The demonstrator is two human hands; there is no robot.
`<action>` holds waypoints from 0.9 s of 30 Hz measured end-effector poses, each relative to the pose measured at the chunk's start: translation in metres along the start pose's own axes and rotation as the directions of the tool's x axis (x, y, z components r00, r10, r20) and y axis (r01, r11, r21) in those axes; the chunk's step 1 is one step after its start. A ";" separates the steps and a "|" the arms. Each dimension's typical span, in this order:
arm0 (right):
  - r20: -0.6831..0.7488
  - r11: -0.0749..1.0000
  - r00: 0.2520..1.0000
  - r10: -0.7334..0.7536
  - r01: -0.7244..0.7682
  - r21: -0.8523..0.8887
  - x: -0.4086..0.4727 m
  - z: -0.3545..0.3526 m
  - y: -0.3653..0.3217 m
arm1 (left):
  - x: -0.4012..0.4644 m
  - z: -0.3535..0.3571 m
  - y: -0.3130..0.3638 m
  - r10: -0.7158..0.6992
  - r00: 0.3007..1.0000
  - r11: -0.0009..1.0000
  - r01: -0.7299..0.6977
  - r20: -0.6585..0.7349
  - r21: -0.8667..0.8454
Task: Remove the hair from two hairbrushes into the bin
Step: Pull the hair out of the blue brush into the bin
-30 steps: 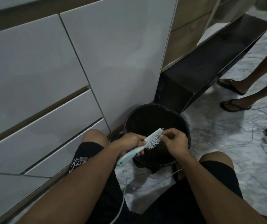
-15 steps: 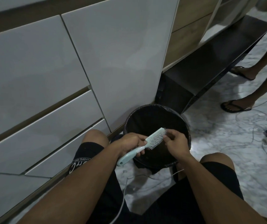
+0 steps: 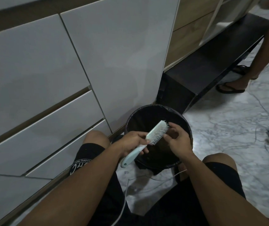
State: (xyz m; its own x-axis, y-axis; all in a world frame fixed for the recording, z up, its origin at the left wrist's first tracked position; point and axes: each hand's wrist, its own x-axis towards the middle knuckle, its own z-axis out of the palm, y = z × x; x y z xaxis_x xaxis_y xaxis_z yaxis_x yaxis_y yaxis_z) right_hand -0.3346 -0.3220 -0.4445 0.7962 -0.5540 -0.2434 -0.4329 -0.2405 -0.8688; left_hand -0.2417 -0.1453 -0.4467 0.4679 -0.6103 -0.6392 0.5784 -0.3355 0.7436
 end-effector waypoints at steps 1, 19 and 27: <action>0.020 1.000 1.000 -0.005 0.005 -0.001 0.000 0.001 -0.001 | 0.000 0.000 0.000 -0.001 1.000 1.000 0.001 0.012 0.001; 0.158 0.981 0.984 -0.086 0.111 -0.159 -0.011 0.014 -0.005 | -0.001 -0.001 -0.004 -0.026 0.990 0.997 0.035 0.140 -0.062; 0.056 0.983 0.991 -0.120 0.127 -0.134 -0.005 0.011 -0.001 | -0.001 -0.001 -0.003 -0.031 0.997 0.995 0.037 0.067 -0.091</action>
State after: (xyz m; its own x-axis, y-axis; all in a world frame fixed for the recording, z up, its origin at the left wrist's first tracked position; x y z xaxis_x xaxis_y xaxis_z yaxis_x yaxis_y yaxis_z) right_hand -0.3333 -0.3105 -0.4467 0.8651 -0.4751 -0.1610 -0.3810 -0.4136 -0.8269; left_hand -0.2429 -0.1435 -0.4485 0.4043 -0.6463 -0.6472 0.6535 -0.2910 0.6988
